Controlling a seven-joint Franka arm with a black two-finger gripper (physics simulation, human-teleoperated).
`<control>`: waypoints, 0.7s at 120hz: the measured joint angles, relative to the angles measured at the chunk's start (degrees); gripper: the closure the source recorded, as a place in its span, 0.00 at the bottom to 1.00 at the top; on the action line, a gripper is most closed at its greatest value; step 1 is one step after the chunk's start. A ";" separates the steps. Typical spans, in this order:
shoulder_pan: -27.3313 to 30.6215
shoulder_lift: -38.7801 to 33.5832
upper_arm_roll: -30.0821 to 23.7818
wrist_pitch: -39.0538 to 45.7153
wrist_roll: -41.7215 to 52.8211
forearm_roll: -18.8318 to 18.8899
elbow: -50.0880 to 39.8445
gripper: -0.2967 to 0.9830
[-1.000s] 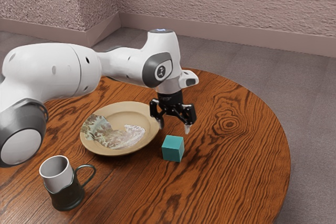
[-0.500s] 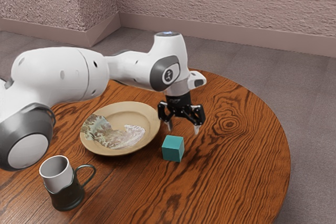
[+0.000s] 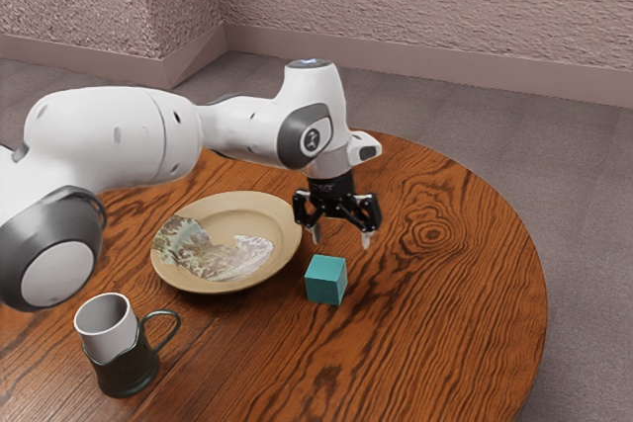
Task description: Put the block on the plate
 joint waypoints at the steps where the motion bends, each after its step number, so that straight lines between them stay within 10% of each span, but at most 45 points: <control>1: 0.17 0.00 -0.15 0.00 -0.01 0.05 0.00 0.23; 84: 9.60 1.73 -9.45 0.81 -0.19 2.84 0.02 0.23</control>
